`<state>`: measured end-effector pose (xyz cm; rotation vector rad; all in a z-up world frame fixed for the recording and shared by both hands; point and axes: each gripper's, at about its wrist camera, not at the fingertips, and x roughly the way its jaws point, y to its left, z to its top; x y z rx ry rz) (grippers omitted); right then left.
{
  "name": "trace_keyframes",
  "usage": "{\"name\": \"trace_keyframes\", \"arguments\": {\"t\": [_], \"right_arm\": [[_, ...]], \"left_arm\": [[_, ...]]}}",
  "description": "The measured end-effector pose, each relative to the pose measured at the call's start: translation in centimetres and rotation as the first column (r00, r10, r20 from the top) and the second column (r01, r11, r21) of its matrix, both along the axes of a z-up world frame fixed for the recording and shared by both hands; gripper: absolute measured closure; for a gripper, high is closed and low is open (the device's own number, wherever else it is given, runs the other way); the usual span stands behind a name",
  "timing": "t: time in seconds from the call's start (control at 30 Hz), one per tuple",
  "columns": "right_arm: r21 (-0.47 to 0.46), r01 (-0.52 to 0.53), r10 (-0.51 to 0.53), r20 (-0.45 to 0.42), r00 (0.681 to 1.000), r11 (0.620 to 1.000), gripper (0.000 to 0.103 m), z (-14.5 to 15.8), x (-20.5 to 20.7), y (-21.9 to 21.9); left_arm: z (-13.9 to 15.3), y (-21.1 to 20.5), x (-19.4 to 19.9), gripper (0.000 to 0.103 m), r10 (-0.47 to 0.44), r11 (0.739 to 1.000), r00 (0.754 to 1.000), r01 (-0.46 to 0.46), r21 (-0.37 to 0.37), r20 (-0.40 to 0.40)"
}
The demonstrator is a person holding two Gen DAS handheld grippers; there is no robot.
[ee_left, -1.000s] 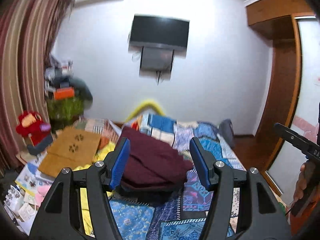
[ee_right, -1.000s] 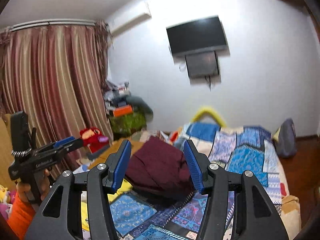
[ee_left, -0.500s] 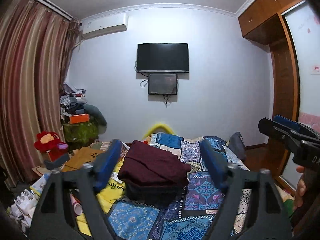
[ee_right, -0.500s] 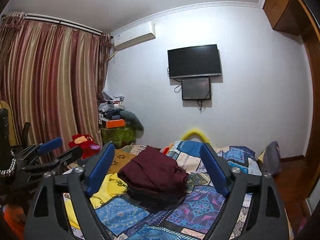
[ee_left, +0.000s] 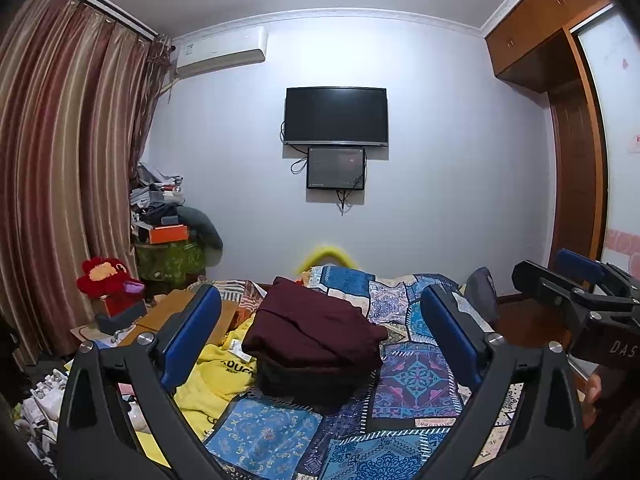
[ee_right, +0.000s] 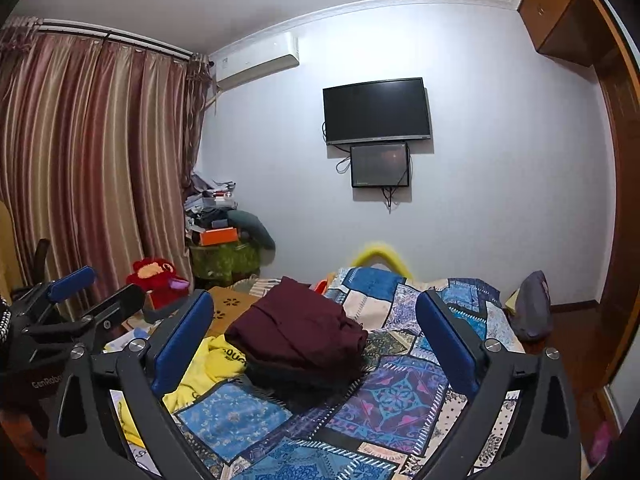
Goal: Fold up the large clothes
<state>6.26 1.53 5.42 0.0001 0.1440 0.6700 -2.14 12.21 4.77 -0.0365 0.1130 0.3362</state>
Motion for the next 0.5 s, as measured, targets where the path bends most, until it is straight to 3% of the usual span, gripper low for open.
{"name": "trace_keyframes", "arguments": {"t": [0.5], "right_arm": [[-0.002,0.001,-0.001,-0.020,1.000,1.000,0.002,0.14,-0.50,-0.24]], "left_arm": [[-0.46,-0.06,0.32,0.002,0.003,1.000,1.000,-0.003,0.005,-0.011]]}}
